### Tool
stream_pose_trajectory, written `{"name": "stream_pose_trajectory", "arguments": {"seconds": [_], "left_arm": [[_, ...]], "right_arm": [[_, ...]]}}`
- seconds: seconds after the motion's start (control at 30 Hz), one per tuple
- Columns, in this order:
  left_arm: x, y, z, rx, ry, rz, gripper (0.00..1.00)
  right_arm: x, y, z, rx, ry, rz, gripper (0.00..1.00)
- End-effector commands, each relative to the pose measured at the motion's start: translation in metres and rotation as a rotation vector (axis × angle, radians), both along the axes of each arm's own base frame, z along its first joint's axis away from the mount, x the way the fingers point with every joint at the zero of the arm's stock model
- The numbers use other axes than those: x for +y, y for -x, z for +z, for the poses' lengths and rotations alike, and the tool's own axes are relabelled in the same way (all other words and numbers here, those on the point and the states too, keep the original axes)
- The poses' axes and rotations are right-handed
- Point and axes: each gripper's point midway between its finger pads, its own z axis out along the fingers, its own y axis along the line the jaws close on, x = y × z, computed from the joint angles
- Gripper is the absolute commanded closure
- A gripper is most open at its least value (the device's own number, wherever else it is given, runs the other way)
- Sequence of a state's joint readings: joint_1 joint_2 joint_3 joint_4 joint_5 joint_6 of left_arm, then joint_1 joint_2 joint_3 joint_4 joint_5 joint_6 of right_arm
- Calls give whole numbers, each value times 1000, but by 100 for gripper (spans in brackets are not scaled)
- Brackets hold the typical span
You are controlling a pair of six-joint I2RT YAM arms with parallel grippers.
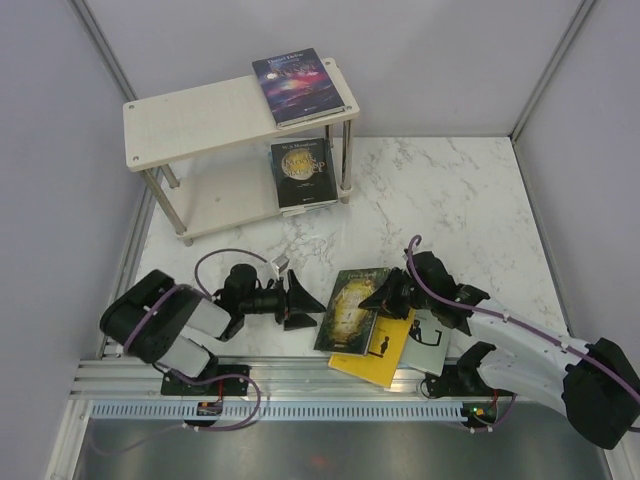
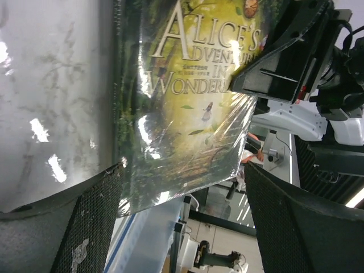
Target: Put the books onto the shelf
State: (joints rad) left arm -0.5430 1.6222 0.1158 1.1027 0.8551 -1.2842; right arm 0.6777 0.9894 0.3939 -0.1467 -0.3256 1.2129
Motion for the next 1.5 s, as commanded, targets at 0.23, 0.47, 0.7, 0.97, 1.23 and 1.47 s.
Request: {"name": "stream_pose_trajectory", "arguments": {"seconds": [0.23,0.47,0.7,0.97,1.23,1.47], "left_arm": [[9,-27,20,-181,-232,39,12],[16,-34,18,-202,-297,60,14],[54,-57,-5,-188,-618,173,16],[34,-57,36,-230,-390,161,16],[32,-65,135,-286,26,220,26],[41,-62,180,-301,160,221,89]], "right_arm": [[53,-26,134,-238,-450,78,100],[69,-21,183,-306,-605,192,100],[76,-19,197,-349,-529,299,100],[79,-11,218,-373,-694,336,100],[78,-8,230,-351,-873,331,100],[81,-10,247,-378,-1015,383,100]]}}
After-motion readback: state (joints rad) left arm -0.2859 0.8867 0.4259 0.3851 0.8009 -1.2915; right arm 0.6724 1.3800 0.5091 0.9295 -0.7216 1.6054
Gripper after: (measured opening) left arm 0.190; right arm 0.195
